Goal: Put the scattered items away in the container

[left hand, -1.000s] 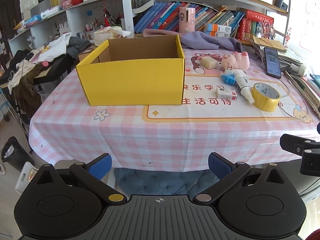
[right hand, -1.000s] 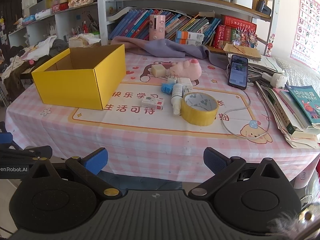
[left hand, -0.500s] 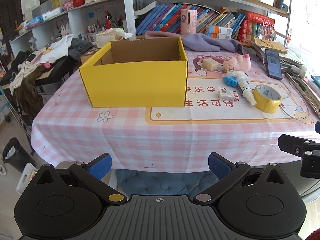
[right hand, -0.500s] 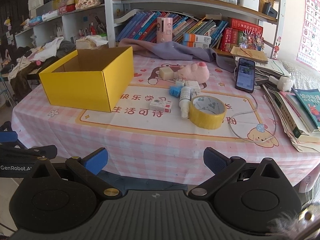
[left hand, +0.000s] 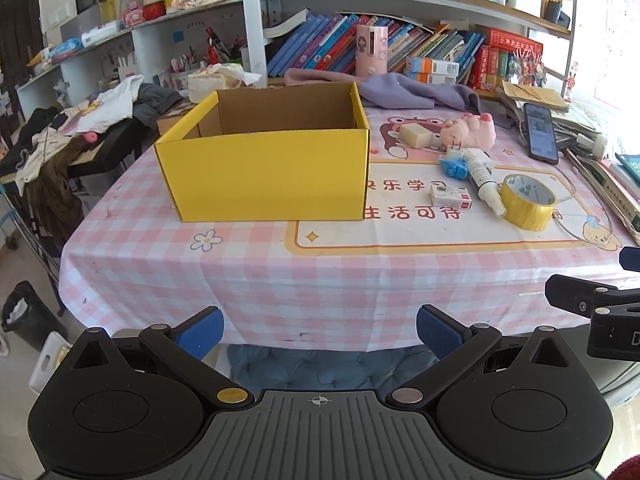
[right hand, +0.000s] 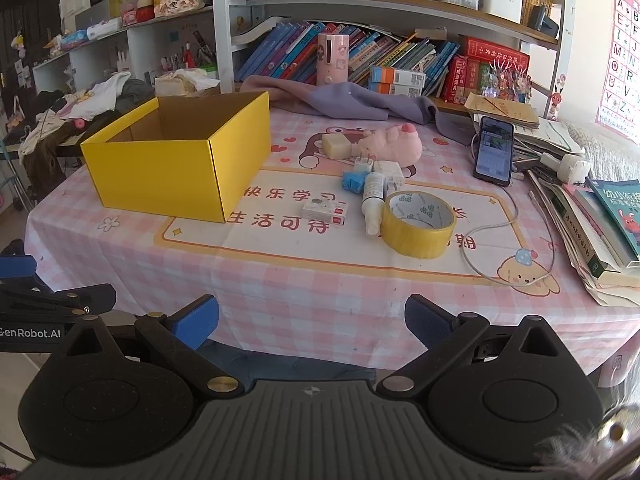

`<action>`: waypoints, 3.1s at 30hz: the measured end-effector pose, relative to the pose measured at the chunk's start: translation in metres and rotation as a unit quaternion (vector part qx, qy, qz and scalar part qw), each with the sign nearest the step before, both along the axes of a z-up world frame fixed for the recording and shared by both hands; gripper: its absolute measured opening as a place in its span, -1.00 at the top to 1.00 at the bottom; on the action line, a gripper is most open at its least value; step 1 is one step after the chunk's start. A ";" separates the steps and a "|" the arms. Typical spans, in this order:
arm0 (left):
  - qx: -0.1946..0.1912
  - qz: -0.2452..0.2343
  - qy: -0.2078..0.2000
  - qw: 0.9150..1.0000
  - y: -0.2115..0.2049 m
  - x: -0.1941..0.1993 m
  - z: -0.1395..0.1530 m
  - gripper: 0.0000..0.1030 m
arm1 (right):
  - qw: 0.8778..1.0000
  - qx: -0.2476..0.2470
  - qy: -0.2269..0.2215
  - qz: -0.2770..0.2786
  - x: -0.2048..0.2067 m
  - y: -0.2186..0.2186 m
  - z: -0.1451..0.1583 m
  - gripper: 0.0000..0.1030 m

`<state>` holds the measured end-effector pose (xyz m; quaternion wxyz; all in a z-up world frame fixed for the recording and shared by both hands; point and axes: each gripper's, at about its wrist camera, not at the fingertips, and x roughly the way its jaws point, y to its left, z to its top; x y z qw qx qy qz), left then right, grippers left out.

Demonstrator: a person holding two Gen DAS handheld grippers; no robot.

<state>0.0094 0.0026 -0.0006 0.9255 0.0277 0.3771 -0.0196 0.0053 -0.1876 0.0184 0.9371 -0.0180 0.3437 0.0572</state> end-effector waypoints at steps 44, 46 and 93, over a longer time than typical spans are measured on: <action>0.003 -0.006 -0.018 1.000 0.000 -0.008 0.007 -1.00 | 1.000 -0.004 -0.008 0.007 -0.005 0.004 0.003 -0.96; 0.002 -0.004 -0.021 1.000 0.001 -0.008 0.007 -1.00 | 1.000 -0.004 -0.006 0.006 -0.004 0.004 0.003 -0.96; -0.007 -0.017 -0.045 0.999 0.009 -0.017 0.013 -0.99 | 1.000 -0.001 -0.022 0.020 -0.012 0.012 0.010 -0.66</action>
